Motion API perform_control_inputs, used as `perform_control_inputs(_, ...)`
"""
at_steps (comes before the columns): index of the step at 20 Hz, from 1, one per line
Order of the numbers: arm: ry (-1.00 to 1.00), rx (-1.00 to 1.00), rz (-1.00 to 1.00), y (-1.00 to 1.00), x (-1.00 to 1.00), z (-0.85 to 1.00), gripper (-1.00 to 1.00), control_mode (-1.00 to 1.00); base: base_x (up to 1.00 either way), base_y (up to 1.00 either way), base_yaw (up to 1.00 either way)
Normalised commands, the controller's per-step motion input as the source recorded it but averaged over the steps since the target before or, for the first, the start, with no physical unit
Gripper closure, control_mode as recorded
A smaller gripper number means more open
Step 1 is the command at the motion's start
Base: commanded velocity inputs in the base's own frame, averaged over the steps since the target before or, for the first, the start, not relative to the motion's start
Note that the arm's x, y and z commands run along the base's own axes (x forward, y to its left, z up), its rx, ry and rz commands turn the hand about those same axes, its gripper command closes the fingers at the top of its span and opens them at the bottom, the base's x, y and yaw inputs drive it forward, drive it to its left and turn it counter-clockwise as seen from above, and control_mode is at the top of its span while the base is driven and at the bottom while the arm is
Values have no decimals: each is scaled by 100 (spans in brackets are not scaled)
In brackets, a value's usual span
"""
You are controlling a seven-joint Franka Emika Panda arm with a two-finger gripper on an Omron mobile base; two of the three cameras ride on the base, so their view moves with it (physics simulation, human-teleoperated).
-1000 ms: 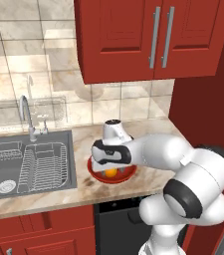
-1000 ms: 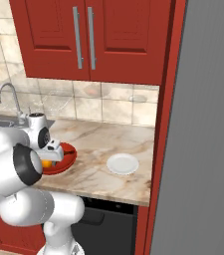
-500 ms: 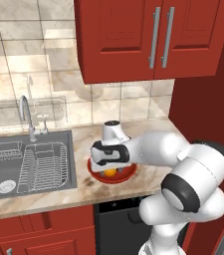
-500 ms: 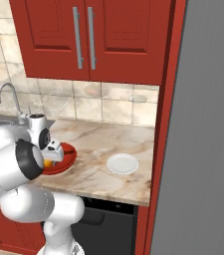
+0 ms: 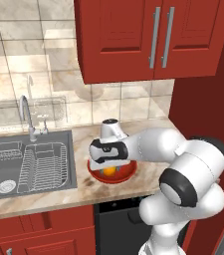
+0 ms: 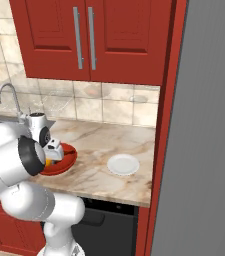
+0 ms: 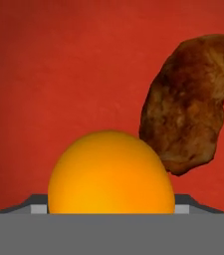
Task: Remove the orange from the bowl and place it on the small plate. Then place the bowl with only the chicken drumstick in the microwave, close the door, and press the start button to microwave the chicken drumstick.
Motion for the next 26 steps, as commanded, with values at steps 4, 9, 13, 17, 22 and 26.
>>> perform_control_inputs(4, 0, 0, -1, 0, -25, 17, 100, -100, 0, 0, 0)
perform_control_inputs(9, -8, 0, -3, -11, -70, 94, 100, -100, 0, 0, 0)
perform_control_inputs(13, -19, 0, 0, -54, -64, 100, 100, -100, 0, 0, 0)
perform_control_inputs(17, -15, 8, -2, -91, -46, 63, 100, -100, 0, 0, 0)
perform_control_inputs(22, 0, 9, -12, -100, -7, 8, 100, -100, 0, 0, 0)
perform_control_inputs(26, 0, 15, -12, -100, 0, 1, 100, -100, 0, 0, 0)
